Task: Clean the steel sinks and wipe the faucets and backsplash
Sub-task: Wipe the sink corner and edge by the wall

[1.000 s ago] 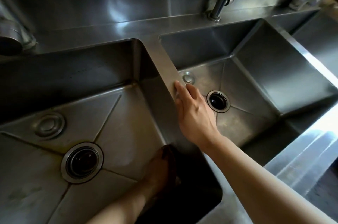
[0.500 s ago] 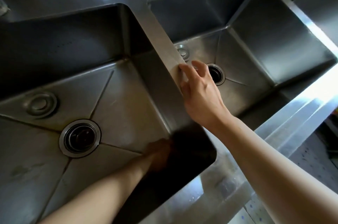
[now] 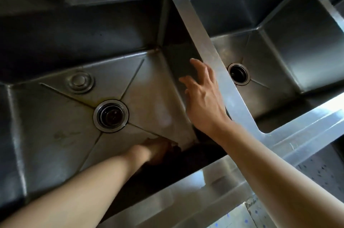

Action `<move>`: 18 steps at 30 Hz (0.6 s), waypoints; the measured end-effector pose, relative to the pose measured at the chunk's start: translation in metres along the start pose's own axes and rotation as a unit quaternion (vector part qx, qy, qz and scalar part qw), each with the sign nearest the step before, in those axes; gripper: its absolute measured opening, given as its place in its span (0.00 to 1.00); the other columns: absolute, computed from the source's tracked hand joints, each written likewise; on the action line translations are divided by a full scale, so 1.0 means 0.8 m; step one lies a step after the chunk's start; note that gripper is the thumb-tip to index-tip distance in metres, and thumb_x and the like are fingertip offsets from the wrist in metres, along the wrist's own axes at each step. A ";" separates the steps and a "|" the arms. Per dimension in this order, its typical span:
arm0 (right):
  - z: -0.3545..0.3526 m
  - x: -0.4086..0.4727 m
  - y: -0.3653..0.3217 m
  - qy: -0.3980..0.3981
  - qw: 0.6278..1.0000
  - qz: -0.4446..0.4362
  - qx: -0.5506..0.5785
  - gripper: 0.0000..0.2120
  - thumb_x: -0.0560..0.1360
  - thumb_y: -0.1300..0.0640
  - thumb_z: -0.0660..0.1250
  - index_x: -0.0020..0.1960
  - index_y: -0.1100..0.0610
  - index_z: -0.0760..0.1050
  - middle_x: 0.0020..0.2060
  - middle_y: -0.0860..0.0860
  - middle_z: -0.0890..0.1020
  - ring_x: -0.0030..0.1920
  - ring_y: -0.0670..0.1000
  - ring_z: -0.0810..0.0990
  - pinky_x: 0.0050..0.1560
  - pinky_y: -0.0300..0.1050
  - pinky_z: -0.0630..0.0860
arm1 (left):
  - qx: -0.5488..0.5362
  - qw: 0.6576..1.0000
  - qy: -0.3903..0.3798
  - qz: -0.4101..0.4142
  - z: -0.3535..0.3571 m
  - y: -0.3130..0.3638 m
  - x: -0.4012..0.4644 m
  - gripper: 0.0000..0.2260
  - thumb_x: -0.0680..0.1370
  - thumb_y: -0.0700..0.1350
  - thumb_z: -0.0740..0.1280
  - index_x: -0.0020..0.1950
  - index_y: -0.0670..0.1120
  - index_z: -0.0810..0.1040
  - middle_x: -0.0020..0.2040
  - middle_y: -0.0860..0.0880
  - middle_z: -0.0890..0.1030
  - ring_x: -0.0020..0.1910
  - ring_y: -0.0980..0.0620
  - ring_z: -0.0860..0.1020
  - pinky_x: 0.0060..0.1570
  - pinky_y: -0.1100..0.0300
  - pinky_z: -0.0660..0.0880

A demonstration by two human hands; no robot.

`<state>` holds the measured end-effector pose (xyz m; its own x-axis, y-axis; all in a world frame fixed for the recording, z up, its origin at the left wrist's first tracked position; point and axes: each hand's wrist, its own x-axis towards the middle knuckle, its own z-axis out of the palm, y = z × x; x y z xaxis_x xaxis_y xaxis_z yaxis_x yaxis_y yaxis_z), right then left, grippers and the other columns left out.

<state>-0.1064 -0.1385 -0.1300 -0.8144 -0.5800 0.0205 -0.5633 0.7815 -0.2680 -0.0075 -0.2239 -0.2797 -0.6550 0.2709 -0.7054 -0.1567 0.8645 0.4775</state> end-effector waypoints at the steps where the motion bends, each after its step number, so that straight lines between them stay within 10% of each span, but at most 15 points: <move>1: 0.004 -0.002 -0.007 -0.024 0.999 -0.017 -0.013 0.17 0.74 0.61 0.58 0.57 0.63 0.79 0.70 0.63 0.67 0.70 0.65 0.63 0.64 0.59 0.70 | 0.012 1.000 0.003 -0.017 0.003 -0.006 -0.006 0.22 0.78 0.63 0.53 0.58 0.51 0.76 0.58 0.48 0.79 0.57 0.47 0.78 0.48 0.59 0.69; 6: 0.026 -0.001 -0.043 -0.194 0.979 -0.059 -0.037 0.21 0.75 0.64 0.62 0.67 0.57 0.72 0.70 0.56 0.65 0.67 0.59 0.67 0.60 0.49 0.71 | -0.009 0.996 -0.083 -0.038 0.008 -0.049 -0.043 0.16 0.80 0.54 0.60 0.63 0.47 0.75 0.61 0.46 0.78 0.57 0.46 0.77 0.46 0.60 0.70; 10: 0.058 0.005 -0.064 -0.367 0.929 -0.026 -0.019 0.20 0.77 0.64 0.62 0.68 0.53 0.71 0.66 0.51 0.71 0.63 0.55 0.74 0.62 0.46 0.73 | -0.108 0.988 -0.105 -0.035 0.011 -0.090 -0.064 0.23 0.78 0.40 0.63 0.72 0.47 0.66 0.70 0.47 0.69 0.67 0.45 0.69 0.64 0.57 0.67; 18: 0.141 0.010 -0.104 -0.608 0.771 -0.148 -0.115 0.20 0.75 0.64 0.64 0.66 0.59 0.73 0.61 0.55 0.77 0.60 0.56 0.76 0.58 0.43 0.73 | -0.265 0.959 -0.055 -0.079 0.002 -0.141 -0.104 0.25 0.71 0.29 0.65 0.66 0.34 0.61 0.56 0.42 0.71 0.52 0.50 0.70 0.45 0.61 0.66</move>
<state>-0.0506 -0.2341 -0.2165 0.0087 -0.4178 -0.9085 -0.8235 0.5124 -0.2435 0.0665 -0.3433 -0.2757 -0.5156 0.2226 -0.8274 -0.6201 0.5695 0.5396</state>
